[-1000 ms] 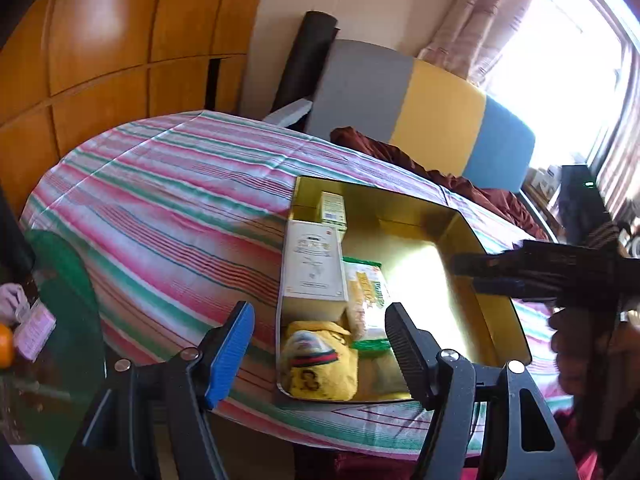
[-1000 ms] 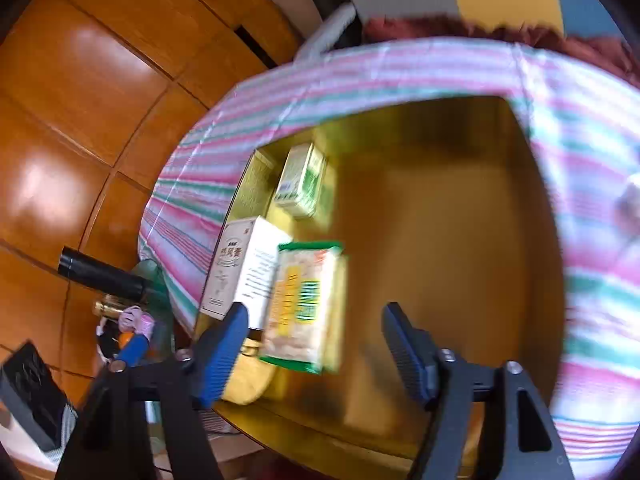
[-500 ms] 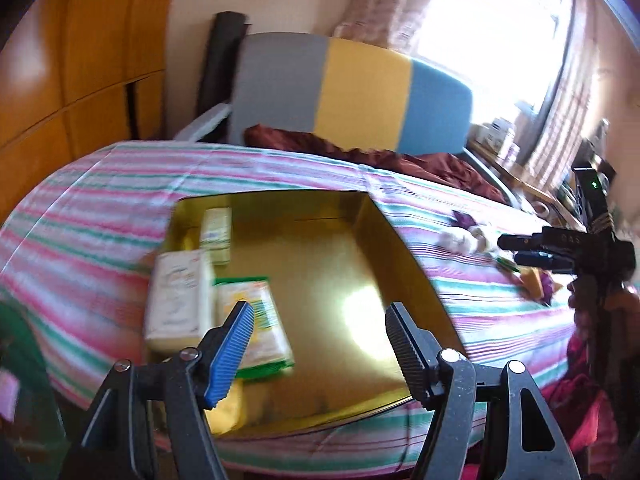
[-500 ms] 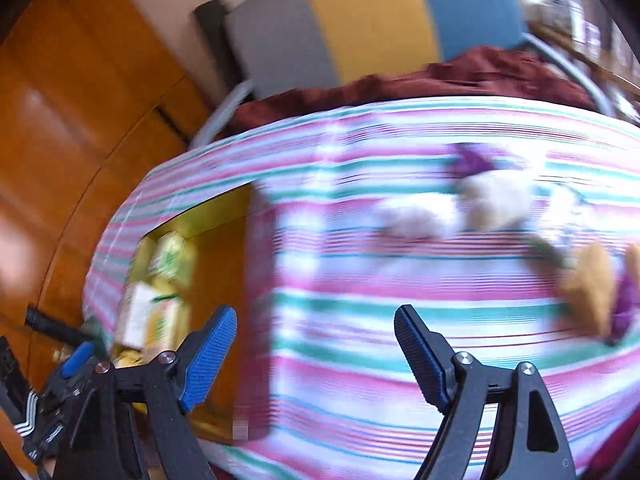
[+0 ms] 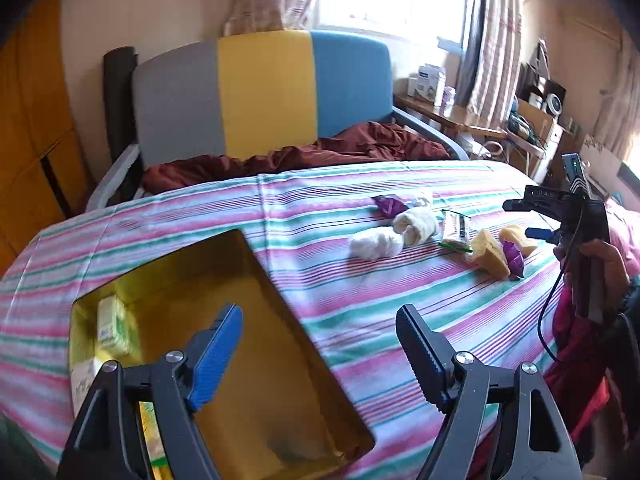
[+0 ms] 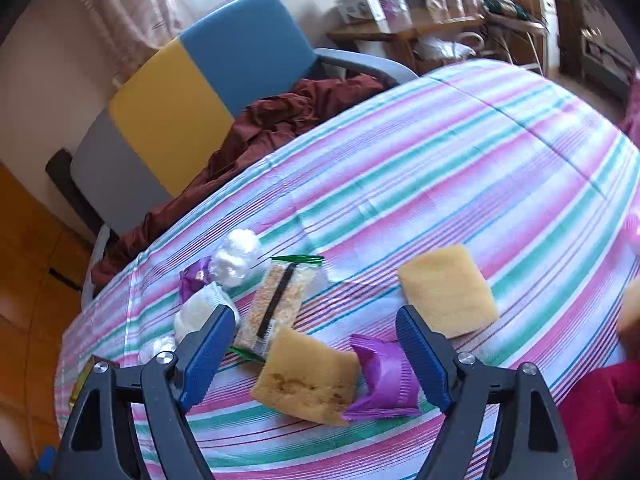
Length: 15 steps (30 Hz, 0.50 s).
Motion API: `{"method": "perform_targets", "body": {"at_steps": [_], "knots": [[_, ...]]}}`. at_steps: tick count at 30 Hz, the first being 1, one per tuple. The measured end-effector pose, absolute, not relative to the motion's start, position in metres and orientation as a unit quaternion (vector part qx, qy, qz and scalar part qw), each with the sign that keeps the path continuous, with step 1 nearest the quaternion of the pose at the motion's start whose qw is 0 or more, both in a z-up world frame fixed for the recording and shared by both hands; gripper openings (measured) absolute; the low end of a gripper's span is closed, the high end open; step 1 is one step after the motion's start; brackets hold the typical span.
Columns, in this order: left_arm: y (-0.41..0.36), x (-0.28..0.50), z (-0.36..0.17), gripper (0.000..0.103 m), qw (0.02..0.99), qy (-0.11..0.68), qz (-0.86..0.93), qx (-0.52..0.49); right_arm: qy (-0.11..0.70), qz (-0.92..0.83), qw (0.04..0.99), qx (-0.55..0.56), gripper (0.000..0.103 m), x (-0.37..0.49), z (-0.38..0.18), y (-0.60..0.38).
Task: Organize objects
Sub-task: 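Move the left tool to the white cotton ball and grasp it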
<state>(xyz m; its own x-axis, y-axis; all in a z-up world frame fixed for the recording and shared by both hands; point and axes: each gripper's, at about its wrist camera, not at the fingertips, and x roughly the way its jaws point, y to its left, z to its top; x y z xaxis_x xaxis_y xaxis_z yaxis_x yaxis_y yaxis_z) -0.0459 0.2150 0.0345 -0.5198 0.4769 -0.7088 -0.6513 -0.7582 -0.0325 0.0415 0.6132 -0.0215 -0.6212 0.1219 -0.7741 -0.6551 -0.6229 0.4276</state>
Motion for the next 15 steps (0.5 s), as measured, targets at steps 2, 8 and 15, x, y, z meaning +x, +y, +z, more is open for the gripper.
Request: {"method": "perform_targets", "body": {"at_steps": [2, 8, 15], "knots": [[0.238, -0.055, 0.032, 0.08, 0.336, 0.128, 0.854, -0.376, 0.411, 0.811, 0.228, -0.349, 0.085, 0.049, -0.026, 0.624], [0.304, -0.084, 0.014, 0.08, 0.353, 0.154, 0.833, -0.397, 0.44, 0.804, 0.199, -0.346, 0.085, 0.051, -0.029, 0.627], [0.358, -0.131, -0.025, 0.08, 0.337, 0.175, 0.814, -0.44, 0.444, 0.806, 0.172, -0.351, 0.085, 0.046, -0.028, 0.623]]}}
